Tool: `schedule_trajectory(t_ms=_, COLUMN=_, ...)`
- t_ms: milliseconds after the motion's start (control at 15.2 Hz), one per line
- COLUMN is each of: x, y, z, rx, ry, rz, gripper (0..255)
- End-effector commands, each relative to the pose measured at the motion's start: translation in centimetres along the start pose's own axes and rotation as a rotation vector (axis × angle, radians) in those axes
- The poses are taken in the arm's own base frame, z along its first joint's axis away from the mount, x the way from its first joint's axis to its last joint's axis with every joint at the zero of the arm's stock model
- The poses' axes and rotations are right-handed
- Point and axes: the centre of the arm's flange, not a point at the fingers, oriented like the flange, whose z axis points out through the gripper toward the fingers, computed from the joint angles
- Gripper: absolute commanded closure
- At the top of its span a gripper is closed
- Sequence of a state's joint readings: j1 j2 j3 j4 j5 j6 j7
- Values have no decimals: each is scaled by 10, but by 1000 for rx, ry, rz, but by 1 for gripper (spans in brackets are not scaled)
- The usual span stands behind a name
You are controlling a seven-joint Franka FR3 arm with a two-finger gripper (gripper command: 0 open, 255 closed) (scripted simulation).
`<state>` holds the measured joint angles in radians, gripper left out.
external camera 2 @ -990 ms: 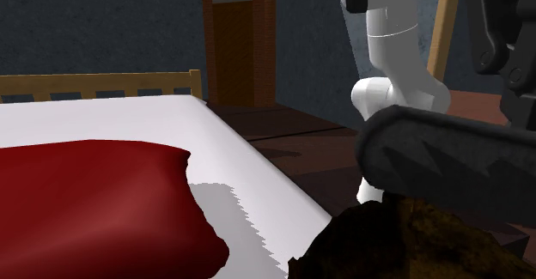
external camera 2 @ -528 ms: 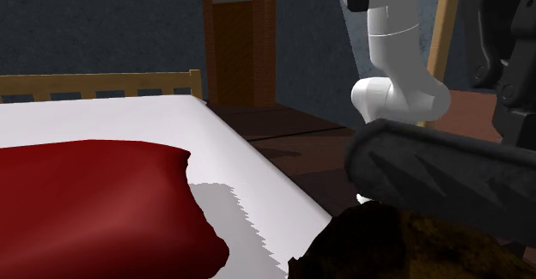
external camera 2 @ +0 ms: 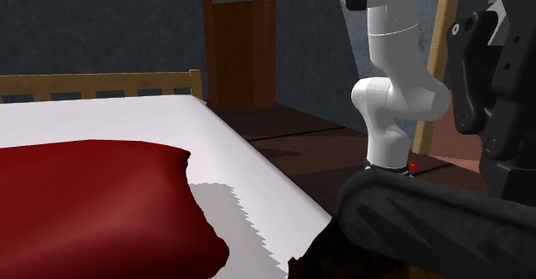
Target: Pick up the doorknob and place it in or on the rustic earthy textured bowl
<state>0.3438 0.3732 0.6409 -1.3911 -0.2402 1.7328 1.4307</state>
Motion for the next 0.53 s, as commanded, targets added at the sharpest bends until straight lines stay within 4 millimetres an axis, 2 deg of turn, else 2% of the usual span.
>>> schedule_trajectory(t_ms=0, x=-4, y=-11, z=38, rx=-20, ry=-53, rz=-21, gripper=0)
schedule_trajectory(t_ms=66, x=2, y=-14, z=36, rx=-21, ry=-52, rz=-20, gripper=0)
schedule_trajectory(t_ms=132, x=2, y=-8, z=36, rx=-21, ry=-52, rz=-20, gripper=0)
schedule_trajectory(t_ms=330, x=-9, y=-18, z=43, rx=-21, ry=-53, rz=-20, gripper=0)
schedule_trajectory(t_ms=462, x=-8, y=-18, z=16, rx=-21, ry=-53, rz=-20, gripper=0)
